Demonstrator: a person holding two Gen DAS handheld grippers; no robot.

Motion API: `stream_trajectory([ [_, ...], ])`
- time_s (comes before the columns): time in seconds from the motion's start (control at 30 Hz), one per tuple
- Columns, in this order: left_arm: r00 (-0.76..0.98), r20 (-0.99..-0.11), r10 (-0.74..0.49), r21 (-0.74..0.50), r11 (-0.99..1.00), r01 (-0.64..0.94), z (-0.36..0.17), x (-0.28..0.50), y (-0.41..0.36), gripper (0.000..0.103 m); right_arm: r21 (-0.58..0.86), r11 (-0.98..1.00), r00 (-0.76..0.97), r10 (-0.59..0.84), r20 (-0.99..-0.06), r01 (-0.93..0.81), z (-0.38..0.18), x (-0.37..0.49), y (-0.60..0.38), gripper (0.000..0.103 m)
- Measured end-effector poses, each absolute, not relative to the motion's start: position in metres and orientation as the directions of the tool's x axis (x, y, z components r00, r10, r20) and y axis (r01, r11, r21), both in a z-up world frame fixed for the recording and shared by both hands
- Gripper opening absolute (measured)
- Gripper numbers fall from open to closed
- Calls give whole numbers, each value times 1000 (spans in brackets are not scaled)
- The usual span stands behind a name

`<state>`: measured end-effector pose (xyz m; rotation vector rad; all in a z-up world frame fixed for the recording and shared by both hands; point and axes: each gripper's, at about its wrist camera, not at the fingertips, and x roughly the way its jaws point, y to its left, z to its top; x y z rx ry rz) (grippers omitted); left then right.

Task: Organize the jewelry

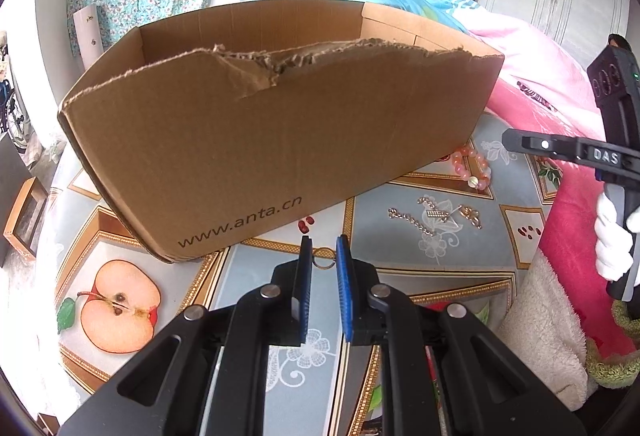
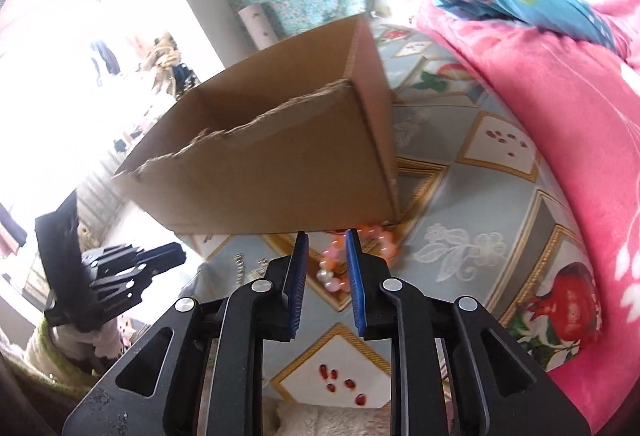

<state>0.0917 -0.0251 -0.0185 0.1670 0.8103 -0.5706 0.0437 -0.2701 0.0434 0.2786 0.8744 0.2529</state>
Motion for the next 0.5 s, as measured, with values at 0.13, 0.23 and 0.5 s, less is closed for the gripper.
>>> stream_trajectory([
  [0.13, 547, -728, -414, -71, 838, 541, -19, 92, -27, 12, 255, 933, 546, 355, -759, -252, 35, 36, -229, 25],
  [0.23, 544, -729, -414, -70, 837, 542, -20, 92, -28, 12, 160, 946, 528, 292, -797, -283, 23, 36, -211, 25],
  [0.5, 537, -733, -418, -75, 834, 547, -22, 94, -27, 12, 25, 945, 518, 200, -832, -325, 9, 42, -195, 25],
])
